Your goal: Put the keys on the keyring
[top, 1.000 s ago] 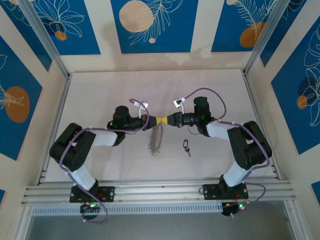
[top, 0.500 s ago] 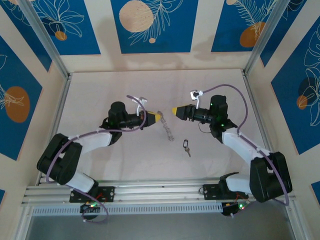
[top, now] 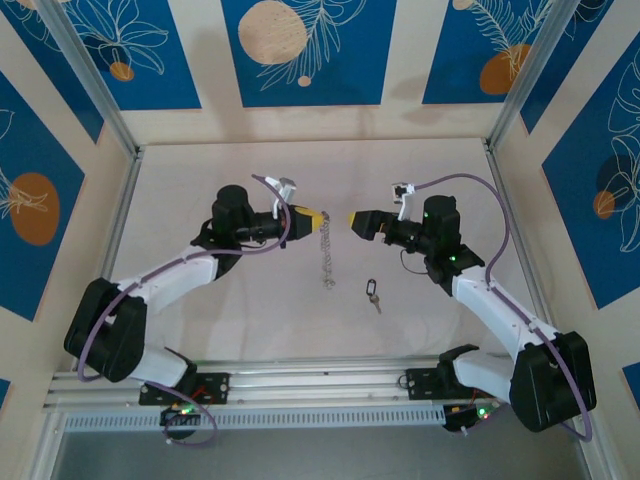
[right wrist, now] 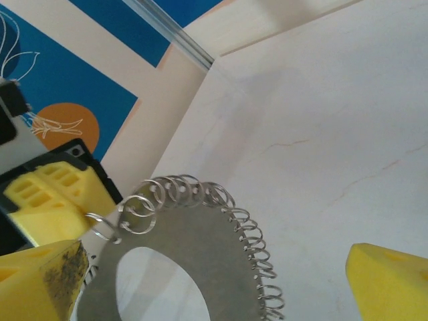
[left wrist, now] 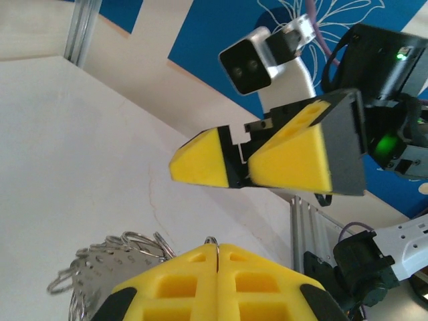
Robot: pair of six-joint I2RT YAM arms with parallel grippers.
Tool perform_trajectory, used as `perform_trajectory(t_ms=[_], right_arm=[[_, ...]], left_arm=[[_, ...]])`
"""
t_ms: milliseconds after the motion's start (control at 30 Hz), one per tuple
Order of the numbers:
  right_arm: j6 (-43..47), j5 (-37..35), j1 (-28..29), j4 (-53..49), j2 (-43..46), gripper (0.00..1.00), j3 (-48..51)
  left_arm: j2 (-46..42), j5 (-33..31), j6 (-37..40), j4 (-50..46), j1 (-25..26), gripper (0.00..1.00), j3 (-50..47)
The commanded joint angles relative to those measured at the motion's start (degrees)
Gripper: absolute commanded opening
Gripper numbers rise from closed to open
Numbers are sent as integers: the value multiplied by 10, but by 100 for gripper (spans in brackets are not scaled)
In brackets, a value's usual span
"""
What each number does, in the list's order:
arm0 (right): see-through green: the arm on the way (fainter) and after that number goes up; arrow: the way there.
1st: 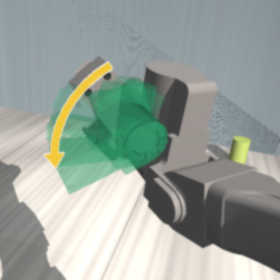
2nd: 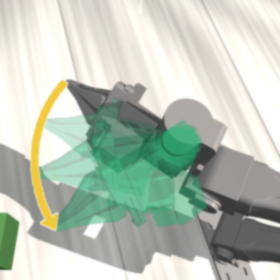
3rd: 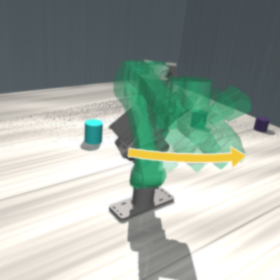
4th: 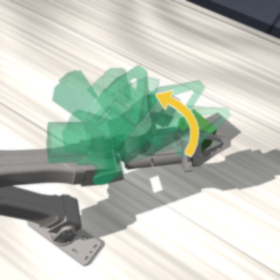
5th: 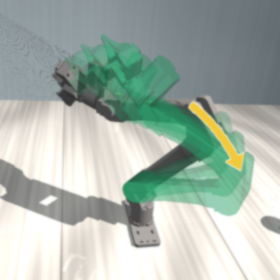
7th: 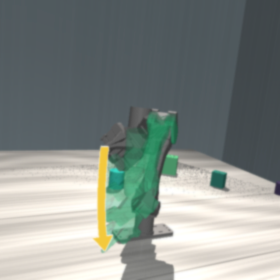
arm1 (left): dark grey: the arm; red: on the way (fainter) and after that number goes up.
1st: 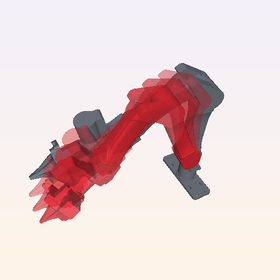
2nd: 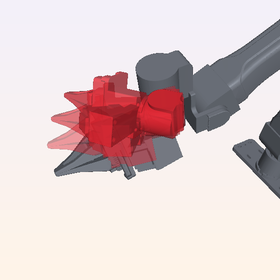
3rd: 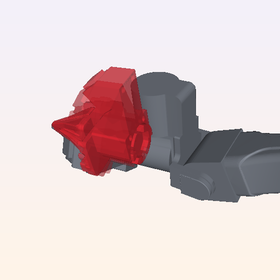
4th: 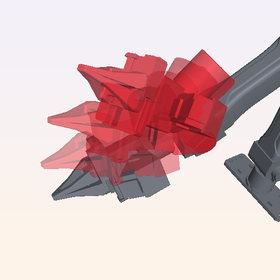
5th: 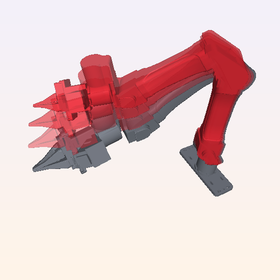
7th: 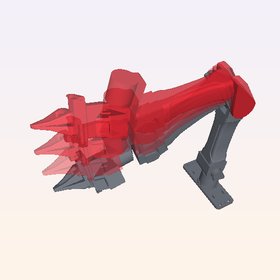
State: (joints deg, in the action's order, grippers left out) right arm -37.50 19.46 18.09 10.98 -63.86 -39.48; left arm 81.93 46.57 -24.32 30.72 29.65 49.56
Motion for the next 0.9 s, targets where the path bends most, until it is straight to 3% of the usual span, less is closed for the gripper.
perform_trajectory(t_ms=[0,167,300,467,867], right_arm=[[10,-15,7,-34,12,99,-36],[66,79,3,-49,-6,98,-78],[84,197,-6,-13,-31,70,-99],[108,269,-9,-2,-44,50,-119],[100,289,-8,33,-60,46,-122]], left_arm=[[-15,36,18,16,0,0,31],[4,73,6,43,-1,0,49],[13,100,-8,59,-5,0,59],[17,128,-25,72,-9,0,70],[35,152,-87,130,-9,0,84]])
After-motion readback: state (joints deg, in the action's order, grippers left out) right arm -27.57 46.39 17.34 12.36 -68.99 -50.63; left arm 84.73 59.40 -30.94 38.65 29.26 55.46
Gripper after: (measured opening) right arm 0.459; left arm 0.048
